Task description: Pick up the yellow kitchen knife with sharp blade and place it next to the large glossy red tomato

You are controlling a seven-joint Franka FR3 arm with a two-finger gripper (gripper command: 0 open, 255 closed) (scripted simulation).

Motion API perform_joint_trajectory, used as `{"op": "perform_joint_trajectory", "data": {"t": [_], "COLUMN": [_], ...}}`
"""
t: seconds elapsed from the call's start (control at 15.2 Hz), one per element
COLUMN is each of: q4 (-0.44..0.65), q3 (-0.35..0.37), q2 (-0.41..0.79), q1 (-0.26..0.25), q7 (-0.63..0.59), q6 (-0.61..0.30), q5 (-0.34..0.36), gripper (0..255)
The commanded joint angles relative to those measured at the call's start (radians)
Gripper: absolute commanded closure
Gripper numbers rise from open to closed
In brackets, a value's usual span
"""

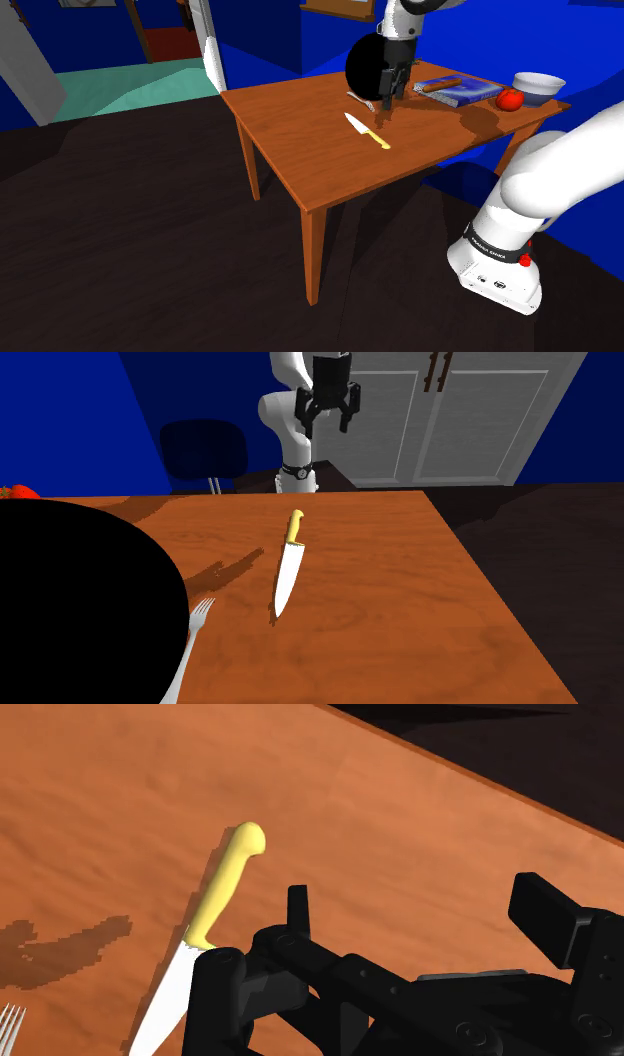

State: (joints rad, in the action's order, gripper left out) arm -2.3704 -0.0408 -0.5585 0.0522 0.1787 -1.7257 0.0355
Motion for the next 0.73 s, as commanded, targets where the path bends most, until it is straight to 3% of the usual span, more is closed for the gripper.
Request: {"op": "perform_joint_trajectory", "data": {"t": [0.0,0.66], "q4": [0.000,0.077], "q3": [-0.018,-0.110], "q2": [0.048,0.358], "q1": [0.011,0.062], "q7": [0.015,0.101], "q6": [-0.054,-0.305], "q5": [0.011,0.036], "gripper": [0,0]}}
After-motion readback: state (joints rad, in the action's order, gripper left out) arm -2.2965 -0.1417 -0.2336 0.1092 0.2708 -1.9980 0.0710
